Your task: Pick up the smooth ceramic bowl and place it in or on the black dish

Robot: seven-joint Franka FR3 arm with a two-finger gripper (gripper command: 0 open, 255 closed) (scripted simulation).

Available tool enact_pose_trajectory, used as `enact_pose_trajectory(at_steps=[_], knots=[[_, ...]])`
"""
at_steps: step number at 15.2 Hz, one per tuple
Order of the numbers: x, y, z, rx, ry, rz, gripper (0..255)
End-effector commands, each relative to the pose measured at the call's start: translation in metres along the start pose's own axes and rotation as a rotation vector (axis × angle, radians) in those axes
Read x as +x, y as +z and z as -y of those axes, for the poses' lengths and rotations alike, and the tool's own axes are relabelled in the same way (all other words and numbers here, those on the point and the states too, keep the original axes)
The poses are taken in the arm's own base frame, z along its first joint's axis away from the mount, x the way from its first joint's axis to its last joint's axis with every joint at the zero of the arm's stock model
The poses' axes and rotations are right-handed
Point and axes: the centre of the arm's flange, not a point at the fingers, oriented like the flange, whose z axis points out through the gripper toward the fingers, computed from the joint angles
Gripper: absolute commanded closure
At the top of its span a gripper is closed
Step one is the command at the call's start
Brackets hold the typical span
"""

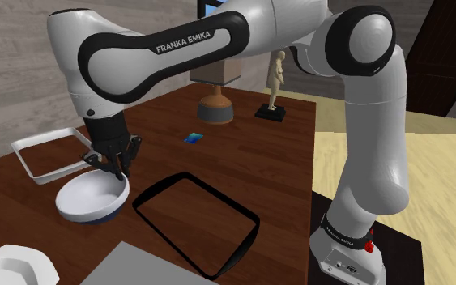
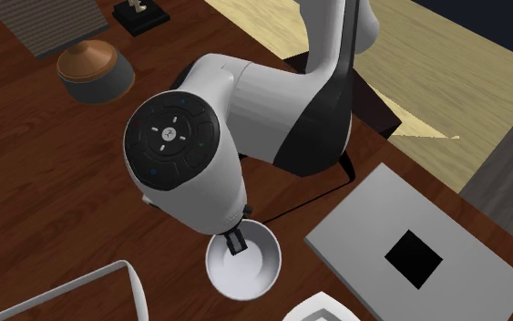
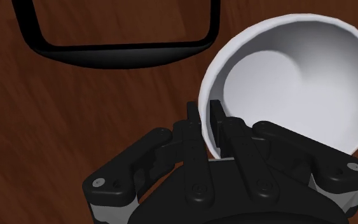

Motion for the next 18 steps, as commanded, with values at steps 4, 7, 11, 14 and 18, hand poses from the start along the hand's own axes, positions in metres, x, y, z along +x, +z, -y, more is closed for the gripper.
enact_pose_trajectory(at_steps=[4, 7, 11, 14, 18], knots=[[-0.001, -0.025, -0.001, 0.000, 0.000, 0.000, 255], [-0.002, -0.041, -0.001, 0.000, 0.000, 0.000, 255], [-0.003, -0.062, -0.002, 0.000, 0.000, 0.000, 255], [-0.003, -0.078, -0.003, 0.000, 0.000, 0.000, 255], [-0.004, -0.099, -0.004, 0.000, 0.000, 0.000, 255]])
